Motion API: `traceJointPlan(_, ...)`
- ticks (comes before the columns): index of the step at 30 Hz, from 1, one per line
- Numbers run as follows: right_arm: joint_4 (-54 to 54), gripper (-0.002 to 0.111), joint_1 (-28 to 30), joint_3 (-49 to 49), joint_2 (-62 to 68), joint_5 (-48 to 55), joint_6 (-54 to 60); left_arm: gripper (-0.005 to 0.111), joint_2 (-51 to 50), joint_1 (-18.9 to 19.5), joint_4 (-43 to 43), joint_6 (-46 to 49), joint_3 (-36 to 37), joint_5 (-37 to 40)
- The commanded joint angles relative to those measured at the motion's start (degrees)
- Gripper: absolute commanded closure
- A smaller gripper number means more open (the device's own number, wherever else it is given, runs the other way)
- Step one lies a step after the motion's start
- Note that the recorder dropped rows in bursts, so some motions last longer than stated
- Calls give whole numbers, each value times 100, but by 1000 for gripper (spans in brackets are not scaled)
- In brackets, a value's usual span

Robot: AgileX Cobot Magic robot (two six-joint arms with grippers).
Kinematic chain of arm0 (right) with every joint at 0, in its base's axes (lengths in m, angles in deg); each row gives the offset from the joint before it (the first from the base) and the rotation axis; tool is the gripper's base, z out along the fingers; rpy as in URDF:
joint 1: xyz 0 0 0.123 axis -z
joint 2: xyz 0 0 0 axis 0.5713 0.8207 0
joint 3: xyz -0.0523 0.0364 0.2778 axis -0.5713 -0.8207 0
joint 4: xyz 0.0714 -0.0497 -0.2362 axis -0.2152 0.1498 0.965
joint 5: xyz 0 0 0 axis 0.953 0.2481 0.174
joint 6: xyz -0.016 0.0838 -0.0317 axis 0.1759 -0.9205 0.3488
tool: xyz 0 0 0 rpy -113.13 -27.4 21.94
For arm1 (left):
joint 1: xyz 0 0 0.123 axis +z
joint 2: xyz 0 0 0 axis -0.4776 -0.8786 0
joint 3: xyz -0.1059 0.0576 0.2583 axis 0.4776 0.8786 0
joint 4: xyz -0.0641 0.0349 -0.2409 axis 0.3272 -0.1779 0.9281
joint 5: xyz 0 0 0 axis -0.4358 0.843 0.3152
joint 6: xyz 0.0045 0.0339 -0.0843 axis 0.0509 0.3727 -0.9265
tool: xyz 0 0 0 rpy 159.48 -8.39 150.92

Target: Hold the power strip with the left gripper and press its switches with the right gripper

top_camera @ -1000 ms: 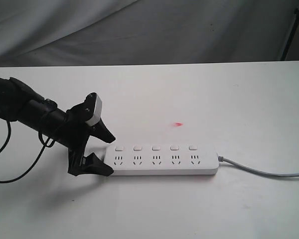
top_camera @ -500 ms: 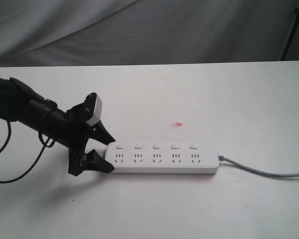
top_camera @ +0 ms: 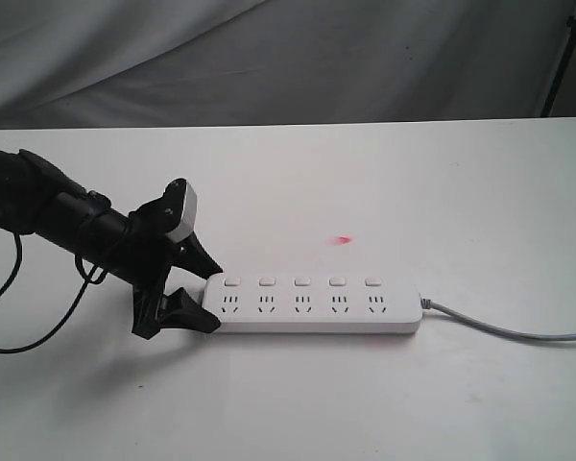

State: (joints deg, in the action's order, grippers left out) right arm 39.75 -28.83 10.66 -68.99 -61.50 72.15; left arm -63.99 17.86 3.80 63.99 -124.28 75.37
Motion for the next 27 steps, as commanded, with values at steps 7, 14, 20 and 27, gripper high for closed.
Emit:
traceJointPlan(7,-31,108,-31,-15,-30,-18,-8,107,-43,-26,84,15,-39,-162)
traceJointPlan(14,-31,108,-31,-15,-30,-31,-8,107,-43,-26,84,15,-39,-162)
traceJointPlan(20,-31,108,-31,-15,-30,-1579,-8,107,-43,-26,84,15,-39,-162)
traceJointPlan(27,-31,108,-31,-15,-30,-3363,-8,107,-43,-26,84,15,-39,-162)
